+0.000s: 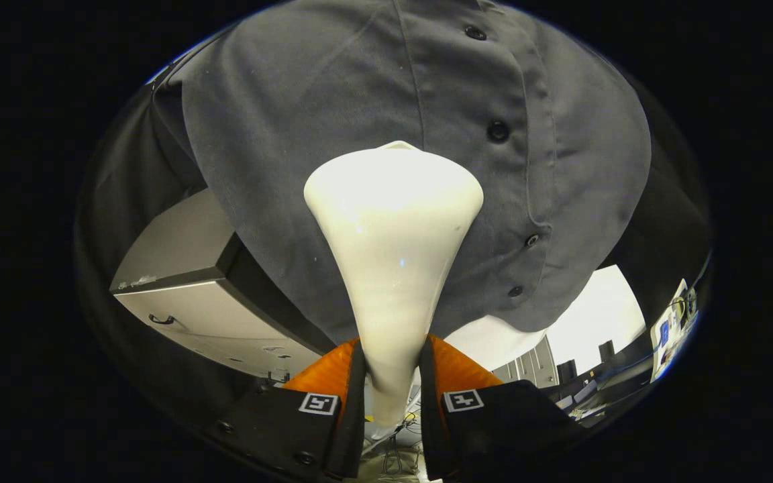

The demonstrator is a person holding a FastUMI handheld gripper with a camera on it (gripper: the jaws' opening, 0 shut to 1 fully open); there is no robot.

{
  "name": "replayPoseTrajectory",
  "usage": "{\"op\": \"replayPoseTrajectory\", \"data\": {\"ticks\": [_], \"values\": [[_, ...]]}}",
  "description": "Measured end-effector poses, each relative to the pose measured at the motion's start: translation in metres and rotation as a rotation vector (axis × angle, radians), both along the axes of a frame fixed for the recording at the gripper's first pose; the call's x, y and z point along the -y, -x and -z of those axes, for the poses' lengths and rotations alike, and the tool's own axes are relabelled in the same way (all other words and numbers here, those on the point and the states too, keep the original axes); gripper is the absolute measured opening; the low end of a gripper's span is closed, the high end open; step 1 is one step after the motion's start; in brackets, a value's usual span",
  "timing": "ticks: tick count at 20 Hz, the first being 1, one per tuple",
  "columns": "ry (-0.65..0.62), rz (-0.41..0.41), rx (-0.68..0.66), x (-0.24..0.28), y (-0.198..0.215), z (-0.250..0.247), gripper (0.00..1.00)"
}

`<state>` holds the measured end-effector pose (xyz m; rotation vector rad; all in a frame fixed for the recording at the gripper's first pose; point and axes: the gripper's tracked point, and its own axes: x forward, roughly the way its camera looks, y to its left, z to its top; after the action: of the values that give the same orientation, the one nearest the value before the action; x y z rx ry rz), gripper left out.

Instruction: Iron the clothes twice with a garment steamer, once on the left side and once on the right side.

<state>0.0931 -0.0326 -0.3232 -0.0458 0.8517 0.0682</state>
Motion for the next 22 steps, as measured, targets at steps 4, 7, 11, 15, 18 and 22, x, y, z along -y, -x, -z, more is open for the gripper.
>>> {"op": "replayPoseTrajectory", "data": {"ticks": [4, 7, 11, 15, 18, 22], "values": [[-0.005, 0.017, -0.026, 0.007, 0.006, 0.019, 0.43], [-0.009, 0.029, -0.045, 0.012, 0.011, 0.033, 0.43], [-0.008, 0.038, -0.065, 0.016, 0.017, 0.049, 0.44], [-0.013, 0.047, -0.083, 0.018, 0.023, 0.066, 0.43], [-0.019, 0.057, -0.097, 0.019, 0.029, 0.074, 0.43], [-0.018, 0.069, -0.102, 0.022, 0.04, 0.073, 0.43]]}}
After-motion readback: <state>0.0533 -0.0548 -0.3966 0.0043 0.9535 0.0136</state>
